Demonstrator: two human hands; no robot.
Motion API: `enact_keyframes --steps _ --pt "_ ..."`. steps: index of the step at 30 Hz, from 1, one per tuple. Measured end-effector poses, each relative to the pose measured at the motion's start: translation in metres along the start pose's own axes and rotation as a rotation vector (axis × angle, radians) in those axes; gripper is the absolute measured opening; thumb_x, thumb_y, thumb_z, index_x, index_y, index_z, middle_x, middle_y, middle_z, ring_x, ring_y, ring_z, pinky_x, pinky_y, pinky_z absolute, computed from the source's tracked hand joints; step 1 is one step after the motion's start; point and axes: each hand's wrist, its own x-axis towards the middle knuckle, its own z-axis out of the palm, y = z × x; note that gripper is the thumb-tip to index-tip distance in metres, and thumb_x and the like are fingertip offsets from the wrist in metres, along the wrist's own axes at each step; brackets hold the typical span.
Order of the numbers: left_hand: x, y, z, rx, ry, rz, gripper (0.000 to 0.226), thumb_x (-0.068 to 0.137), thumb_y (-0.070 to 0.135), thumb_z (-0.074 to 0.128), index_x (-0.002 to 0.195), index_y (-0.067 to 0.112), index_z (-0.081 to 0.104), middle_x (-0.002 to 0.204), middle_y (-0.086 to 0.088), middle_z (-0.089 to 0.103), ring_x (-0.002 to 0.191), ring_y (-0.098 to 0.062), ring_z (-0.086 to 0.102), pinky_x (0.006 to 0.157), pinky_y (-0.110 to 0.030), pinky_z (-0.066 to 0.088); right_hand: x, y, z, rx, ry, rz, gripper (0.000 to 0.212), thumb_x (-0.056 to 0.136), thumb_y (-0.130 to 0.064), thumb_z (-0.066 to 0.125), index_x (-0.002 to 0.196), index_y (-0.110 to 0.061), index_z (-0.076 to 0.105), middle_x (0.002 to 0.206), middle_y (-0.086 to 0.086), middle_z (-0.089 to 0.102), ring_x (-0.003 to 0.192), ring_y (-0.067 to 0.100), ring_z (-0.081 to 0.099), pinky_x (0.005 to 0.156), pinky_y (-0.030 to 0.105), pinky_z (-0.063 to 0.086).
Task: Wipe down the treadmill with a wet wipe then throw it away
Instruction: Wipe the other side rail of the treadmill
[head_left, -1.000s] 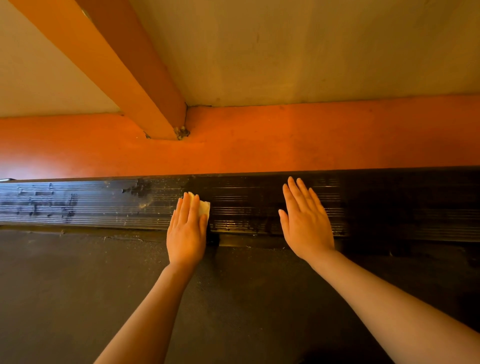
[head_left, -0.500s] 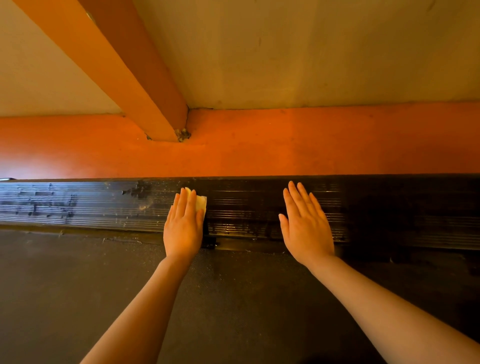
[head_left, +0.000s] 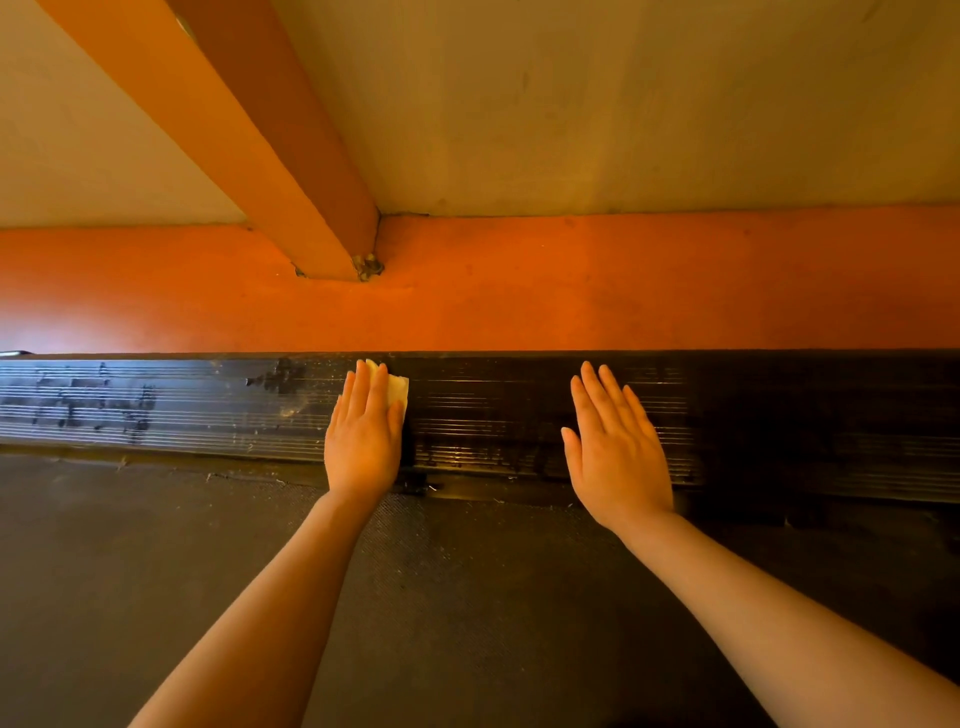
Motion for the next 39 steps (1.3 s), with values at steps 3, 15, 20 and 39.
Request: enact_keyframes --steps 3,15,20,39 --pt "0.015 0.003 -0.005 0.013 -0.022 -0.012 0.056 0.105 0.039 0.025 0.156 0.018 0.013 0.164 -0.005 0.005 0.151 -0.021 0.002 0.122 -0.037 0.011 0.0 0.0 -0.001 0.005 0.004 -0.001 0.06 0.101 -0.042 0.021 0.146 -0.007 0.038 0.154 0.013 0.034 0.144 0.027 0.029 0.115 0.04 0.022" --pt "-0.025 0.032 -0.003 -0.18 0.005 -0.013 0.061 0.103 0.034 0.04 0.154 0.009 0.019 0.161 -0.011 0.02 0.149 -0.026 0.014 0.12 -0.046 0.021 -0.001 -0.001 -0.002 0.012 0.01 -0.003 0.061 0.1 -0.042 0.022 0.145 -0.005 0.042 0.153 0.014 0.037 0.142 0.028 0.032 0.114 0.041 0.027" --pt "-0.006 0.055 0.0 -0.189 -0.003 0.067 0.059 0.103 0.032 0.041 0.154 0.012 0.02 0.162 -0.006 0.017 0.15 -0.02 0.009 0.122 -0.041 0.015 -0.001 -0.001 -0.003 0.017 0.011 0.007 0.062 0.1 -0.042 0.022 0.142 -0.002 0.045 0.151 0.016 0.039 0.142 0.029 0.033 0.113 0.042 0.03" --pt "0.044 0.143 0.011 -0.209 -0.197 0.572 0.043 0.1 0.034 0.051 0.141 0.02 0.05 0.147 0.0 0.048 0.143 -0.015 0.032 0.116 -0.028 0.015 -0.003 0.0 -0.005 0.051 0.05 -0.011 0.059 0.101 -0.038 0.025 0.141 0.0 0.046 0.15 0.017 0.041 0.142 0.03 0.034 0.115 0.042 0.03"
